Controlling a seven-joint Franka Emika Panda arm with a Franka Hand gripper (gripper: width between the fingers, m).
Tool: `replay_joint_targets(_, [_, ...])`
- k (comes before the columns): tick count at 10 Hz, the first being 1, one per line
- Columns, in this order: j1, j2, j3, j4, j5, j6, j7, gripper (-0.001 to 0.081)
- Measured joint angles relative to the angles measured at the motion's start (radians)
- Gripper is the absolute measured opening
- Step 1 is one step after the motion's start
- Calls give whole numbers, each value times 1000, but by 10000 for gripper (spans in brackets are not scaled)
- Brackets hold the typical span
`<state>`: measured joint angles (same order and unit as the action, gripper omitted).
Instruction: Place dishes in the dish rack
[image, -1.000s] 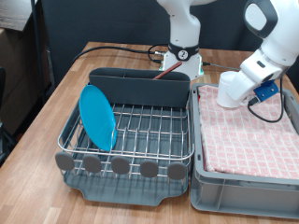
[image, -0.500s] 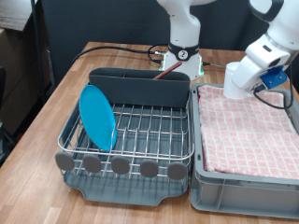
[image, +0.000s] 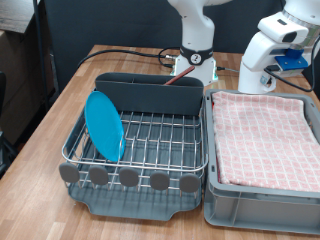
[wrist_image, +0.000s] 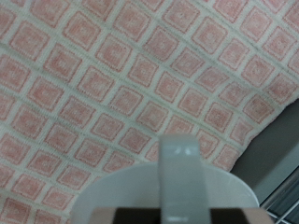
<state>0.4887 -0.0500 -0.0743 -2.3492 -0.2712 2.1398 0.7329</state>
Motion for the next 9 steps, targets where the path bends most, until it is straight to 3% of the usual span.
replay_joint_targets(3, [-23, 39, -45, 60, -20, -1, -43, 72])
replay_joint_targets(9, [-80, 185, -135, 242, -20, 43, -134, 72])
